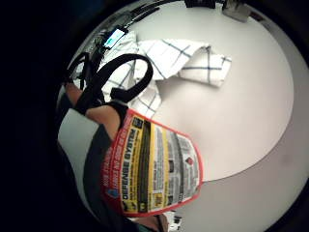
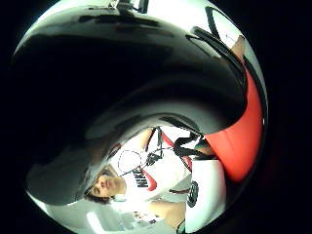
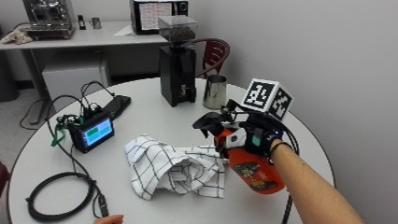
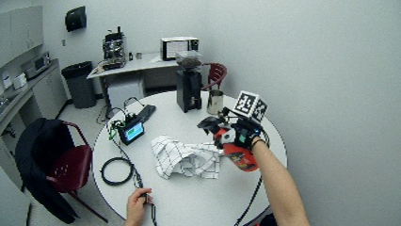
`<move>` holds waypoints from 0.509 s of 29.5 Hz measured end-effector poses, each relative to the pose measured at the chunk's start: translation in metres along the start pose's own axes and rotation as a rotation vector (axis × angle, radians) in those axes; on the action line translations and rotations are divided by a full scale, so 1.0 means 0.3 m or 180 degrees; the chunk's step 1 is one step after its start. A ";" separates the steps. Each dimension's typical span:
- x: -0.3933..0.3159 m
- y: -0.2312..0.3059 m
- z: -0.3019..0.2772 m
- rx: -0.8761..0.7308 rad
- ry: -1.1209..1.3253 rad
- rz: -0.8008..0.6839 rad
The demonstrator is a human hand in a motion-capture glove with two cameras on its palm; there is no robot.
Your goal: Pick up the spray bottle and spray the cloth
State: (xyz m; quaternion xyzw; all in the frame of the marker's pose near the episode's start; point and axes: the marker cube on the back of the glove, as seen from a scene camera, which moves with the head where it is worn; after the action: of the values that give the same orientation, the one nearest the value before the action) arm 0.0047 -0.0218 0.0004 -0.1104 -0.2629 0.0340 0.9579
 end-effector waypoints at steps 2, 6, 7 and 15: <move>-0.010 0.001 -0.028 0.0027 0.0021 -0.0026; -0.111 0.038 -0.157 0.0211 0.0148 -0.0148; -0.124 0.041 -0.167 0.0218 0.0154 -0.0159; 0.005 0.001 0.011 -0.0138 0.0062 0.0121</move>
State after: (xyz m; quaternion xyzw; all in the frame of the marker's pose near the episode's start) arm 0.0042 -0.0206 0.0039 -0.1364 -0.2520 0.0455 0.9570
